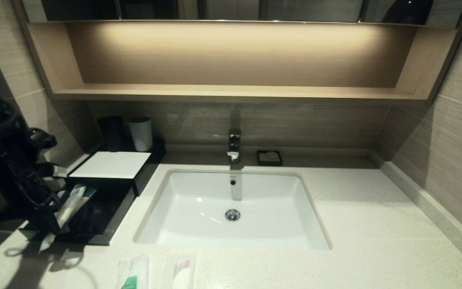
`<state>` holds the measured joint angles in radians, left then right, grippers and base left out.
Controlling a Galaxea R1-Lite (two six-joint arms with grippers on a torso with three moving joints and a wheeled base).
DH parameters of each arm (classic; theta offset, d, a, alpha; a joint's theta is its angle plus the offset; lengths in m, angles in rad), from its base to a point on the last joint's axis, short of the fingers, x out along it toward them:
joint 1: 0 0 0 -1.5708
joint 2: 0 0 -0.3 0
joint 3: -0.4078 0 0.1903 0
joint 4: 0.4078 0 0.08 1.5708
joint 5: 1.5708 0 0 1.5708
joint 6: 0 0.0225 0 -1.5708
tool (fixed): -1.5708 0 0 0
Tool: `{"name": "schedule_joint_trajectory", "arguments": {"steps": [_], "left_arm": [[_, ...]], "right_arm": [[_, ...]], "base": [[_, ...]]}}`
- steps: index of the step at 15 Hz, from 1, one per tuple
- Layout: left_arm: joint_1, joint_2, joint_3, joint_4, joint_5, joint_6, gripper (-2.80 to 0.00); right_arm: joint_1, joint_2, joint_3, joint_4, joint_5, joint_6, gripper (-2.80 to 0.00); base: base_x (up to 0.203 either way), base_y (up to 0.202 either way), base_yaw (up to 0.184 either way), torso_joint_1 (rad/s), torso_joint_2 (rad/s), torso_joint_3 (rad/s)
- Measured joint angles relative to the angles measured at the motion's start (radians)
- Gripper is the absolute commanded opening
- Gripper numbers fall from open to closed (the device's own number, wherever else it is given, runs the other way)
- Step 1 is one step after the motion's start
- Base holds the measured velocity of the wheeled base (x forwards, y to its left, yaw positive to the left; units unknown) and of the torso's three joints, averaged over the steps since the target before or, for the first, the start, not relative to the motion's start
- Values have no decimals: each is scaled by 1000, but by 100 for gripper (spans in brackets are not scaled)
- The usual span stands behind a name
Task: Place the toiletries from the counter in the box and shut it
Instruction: Place the bathroom toiletry into the drawer
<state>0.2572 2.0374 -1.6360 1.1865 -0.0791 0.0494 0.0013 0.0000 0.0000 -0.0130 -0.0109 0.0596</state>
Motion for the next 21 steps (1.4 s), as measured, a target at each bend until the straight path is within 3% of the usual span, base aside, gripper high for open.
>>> {"name": "schedule_joint_trajectory", "arguments": {"steps": [16, 21], "left_arm": [[29, 107, -56, -188, -11, -4, -280], [9, 114, -36, -212, -55, 6, -280]], "right_arm": [[0, 0, 0, 0, 0, 0, -280], [0, 0, 0, 0, 0, 0, -280]], "base": [[0, 0, 0, 0, 0, 0], [0, 0, 0, 0, 0, 0]]}}
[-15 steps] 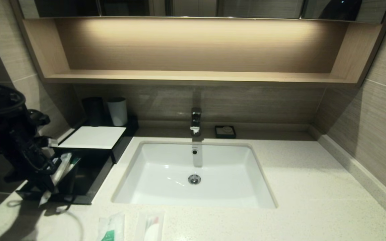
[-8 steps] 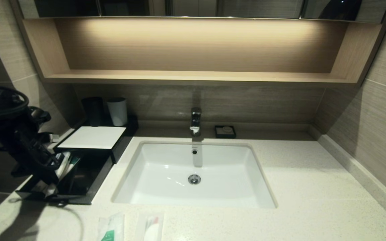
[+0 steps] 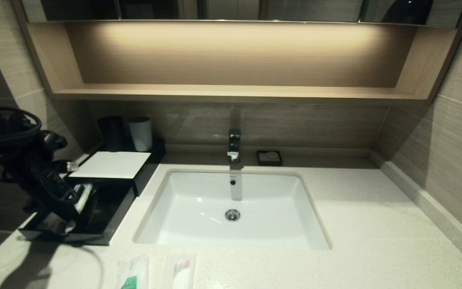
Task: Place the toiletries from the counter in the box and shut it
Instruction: Place the bathroom toiletry into the drawer
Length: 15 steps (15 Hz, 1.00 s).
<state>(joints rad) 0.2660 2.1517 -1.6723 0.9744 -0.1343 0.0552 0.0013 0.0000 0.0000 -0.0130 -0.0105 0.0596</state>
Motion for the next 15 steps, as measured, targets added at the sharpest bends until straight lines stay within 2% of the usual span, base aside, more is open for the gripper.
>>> {"name": "schedule_joint_trajectory", "arguments": {"steps": [4, 15], "left_arm": [[-28, 8, 2, -29, -6, 0, -280], [-9, -3, 37, -50, 16, 6, -280]], "right_arm": [[0, 0, 0, 0, 0, 0, -280], [0, 0, 0, 0, 0, 0, -280]], "base": [[0, 0, 0, 0, 0, 0], [0, 0, 0, 0, 0, 0]]}}
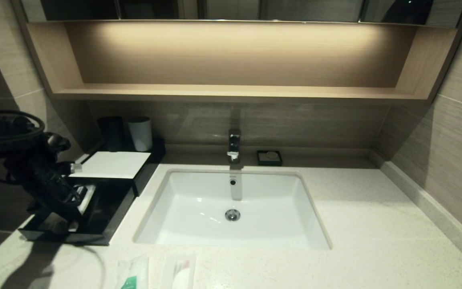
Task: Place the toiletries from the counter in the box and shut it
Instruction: Place the bathroom toiletry into the drawer
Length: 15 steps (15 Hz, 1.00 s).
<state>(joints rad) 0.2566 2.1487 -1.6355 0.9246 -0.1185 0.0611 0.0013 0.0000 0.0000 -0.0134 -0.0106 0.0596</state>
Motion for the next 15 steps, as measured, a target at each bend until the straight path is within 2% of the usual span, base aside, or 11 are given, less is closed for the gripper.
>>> {"name": "schedule_joint_trajectory", "arguments": {"steps": [1, 10, 11, 15], "left_arm": [[1, -4, 2, 0, 9, 0, 0], [0, -62, 28, 0, 20, 8, 0], [-1, -89, 36, 1, 22, 9, -280], [-39, -285, 50, 58, 80, 8, -280]], "right_arm": [[0, 0, 0, 0, 0, 0, -280], [0, 0, 0, 0, 0, 0, -280], [0, 0, 0, 0, 0, 0, -280], [0, 0, 0, 0, 0, 0, -280]], "base": [[0, 0, 0, 0, 0, 0], [0, 0, 0, 0, 0, 0], [0, 0, 0, 0, 0, 0], [0, 0, 0, 0, 0, 0]]}}
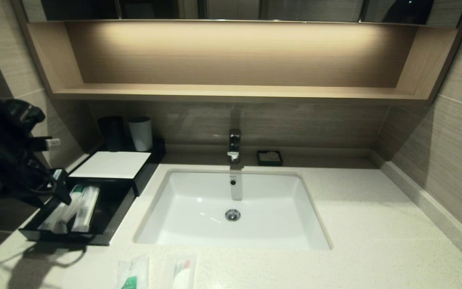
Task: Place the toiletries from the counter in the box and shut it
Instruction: Place the bathroom toiletry into the drawer, then pick up the bathroom toiletry
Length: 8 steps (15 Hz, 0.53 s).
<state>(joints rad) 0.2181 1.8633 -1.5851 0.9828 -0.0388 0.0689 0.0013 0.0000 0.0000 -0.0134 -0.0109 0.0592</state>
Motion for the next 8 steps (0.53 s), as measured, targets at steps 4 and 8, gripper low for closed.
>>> {"name": "schedule_joint_trajectory", "arguments": {"steps": [4, 8], "left_arm": [[-149, -226, 96, 253, 1, -2, -280], [-310, -303, 334, 160, -69, -75, -280]], "right_arm": [[0, 0, 0, 0, 0, 0, -280], [0, 0, 0, 0, 0, 0, -280]], "base": [[0, 0, 0, 0, 0, 0], [0, 0, 0, 0, 0, 0]]}}
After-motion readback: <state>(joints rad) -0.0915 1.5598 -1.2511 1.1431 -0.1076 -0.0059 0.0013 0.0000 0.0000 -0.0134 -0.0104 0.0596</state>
